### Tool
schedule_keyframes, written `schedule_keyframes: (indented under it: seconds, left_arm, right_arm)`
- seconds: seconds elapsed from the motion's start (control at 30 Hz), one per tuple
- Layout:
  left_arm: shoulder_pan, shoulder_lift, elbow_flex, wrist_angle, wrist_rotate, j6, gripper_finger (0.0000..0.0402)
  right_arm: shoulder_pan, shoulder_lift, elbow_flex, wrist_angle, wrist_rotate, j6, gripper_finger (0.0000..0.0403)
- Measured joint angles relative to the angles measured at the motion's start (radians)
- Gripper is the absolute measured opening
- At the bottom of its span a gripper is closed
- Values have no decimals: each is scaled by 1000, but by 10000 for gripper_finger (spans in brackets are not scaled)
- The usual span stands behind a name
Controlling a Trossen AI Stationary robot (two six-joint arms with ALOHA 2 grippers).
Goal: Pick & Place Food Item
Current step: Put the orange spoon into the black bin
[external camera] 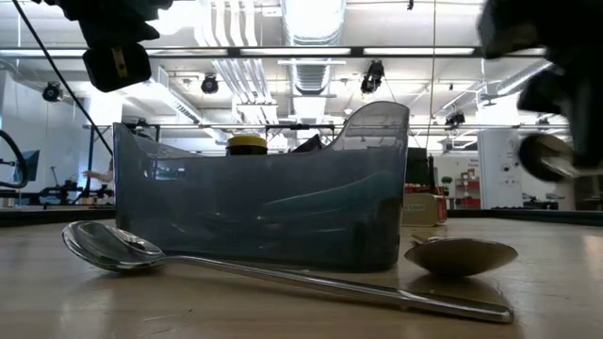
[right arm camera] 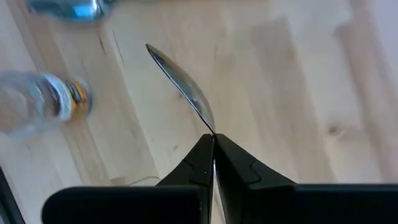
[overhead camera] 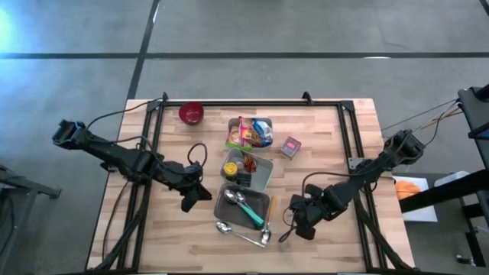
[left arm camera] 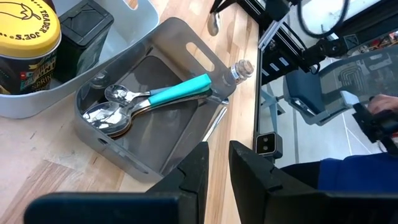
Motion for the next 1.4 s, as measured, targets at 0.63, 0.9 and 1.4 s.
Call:
schedule_keyframes:
  seconds: [0.63,0.9,1.4]
  left_arm:
    - [-1,-44,0,-84,-94,5,67]
    - [-1,-119,0,-139,-226,40,67]
    - [-1,-225,0,-170,-258,78,67]
  right_arm:
    - [-293,-3,333,163,9,-25,8]
    - [-335,41,335,356,12,186,8]
    - [-334,361,713,1,1,208,8]
